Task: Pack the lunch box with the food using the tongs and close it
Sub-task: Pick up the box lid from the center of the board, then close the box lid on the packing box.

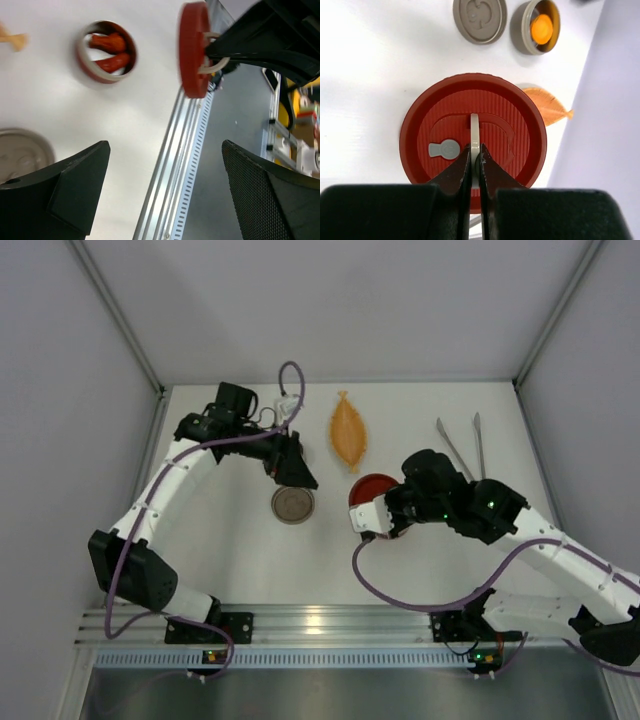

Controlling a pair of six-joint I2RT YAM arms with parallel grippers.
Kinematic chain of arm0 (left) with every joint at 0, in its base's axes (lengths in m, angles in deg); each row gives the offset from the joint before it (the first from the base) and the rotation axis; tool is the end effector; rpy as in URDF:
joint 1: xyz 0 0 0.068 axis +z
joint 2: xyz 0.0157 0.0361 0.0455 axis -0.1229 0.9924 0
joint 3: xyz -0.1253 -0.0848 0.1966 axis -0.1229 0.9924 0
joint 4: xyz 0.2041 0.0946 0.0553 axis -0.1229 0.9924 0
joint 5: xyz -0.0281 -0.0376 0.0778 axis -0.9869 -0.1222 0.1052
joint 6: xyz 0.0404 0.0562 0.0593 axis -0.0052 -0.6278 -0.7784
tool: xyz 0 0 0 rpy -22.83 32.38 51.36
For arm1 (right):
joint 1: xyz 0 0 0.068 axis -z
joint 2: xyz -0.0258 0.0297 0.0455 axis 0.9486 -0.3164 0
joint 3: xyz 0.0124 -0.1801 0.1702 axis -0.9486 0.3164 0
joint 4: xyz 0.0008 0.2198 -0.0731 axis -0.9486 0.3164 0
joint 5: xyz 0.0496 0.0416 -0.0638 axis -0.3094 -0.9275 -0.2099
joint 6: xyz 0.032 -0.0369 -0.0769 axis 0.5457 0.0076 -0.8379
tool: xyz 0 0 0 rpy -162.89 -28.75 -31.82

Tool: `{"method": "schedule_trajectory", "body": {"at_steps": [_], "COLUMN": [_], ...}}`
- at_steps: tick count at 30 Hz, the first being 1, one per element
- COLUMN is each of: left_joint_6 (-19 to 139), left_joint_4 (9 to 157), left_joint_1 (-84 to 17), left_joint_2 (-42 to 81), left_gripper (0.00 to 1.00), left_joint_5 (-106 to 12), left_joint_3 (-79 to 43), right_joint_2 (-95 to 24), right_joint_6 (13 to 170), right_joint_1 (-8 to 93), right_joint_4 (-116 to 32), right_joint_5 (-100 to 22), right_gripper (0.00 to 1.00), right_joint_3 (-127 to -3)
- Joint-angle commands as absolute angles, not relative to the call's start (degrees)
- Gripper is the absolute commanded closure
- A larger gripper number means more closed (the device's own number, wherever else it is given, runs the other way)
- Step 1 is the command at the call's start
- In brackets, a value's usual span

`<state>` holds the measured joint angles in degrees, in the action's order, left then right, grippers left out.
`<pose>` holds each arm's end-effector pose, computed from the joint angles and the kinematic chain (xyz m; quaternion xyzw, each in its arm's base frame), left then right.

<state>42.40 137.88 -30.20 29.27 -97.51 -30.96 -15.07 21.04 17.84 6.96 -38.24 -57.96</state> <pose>0.2319 -0.1752 0.3208 0.3647 0.7553 -0.5019 0.2113 0.1225 0.1843 0.3063 -0.7910 0.4538 0.0231 0.4097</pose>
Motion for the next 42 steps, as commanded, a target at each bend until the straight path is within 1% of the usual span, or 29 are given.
{"method": "schedule_trajectory", "body": {"at_steps": [1, 4, 7, 12, 14, 15, 20, 22, 33, 42], "left_joint_6": [40.7, 34.6, 29.0, 20.5, 18.6, 18.1, 15.9, 15.7, 16.6, 14.7], "left_joint_4": [139.1, 144.4, 148.0, 156.5, 158.2, 158.5, 157.6, 157.6, 156.1, 157.5], "left_joint_1": [-18.1, -13.5, -11.8, -10.3, -10.2, -10.2, -10.2, -10.2, -10.2, -10.2], "left_joint_2": [27.8, 29.2, 30.6, 33.0, 33.2, 33.0, 31.2, 30.8, 30.3, 32.9], "left_gripper": [0.02, 0.02, 0.02, 0.02, 0.02, 0.02, 0.02, 0.02, 0.02, 0.02], "left_joint_5": [-106.9, -109.0, -109.3, -111.3, -111.6, -111.8, -111.2, -110.3, -108.8, -110.2], "left_joint_3": [-31.7, -33.2, -33.1, -32.9, -32.4, -31.3, -28.4, -27.9, -24.7, -24.8], "right_joint_2": [-13.9, -15.3, -16.9, -18.2, -19.7, -20.7, -30.3, -31.8, -37.9, -42.8], "right_joint_6": [20.3, 18.0, 13.2, -0.2, -4.1, -7.7, -12.0, -14.0, -21.1, -18.3], "right_joint_1": [23.6, 28.7, 33.0, 37.1, 41.2, 42.4, 49.9, 51.6, 51.7, 49.8], "right_joint_4": [14.5, 17.0, 16.7, 16.6, 16.9, 17.4, 21.2, 21.5, 21.9, 22.3], "right_joint_5": [-49.4, -54.8, -59.9, -61.1, -62.4, -62.7, -67.9, -68.9, -68.1, -66.1], "right_gripper": [1.0, 1.0, 1.0, 1.0, 1.0, 1.0, 1.0, 1.0, 1.0, 1.0], "right_joint_3": [-60.9, -60.4, -58.4, -52.3, -51.2, -51.2, -55.9, -57.3, -58.3, -61.6]}}
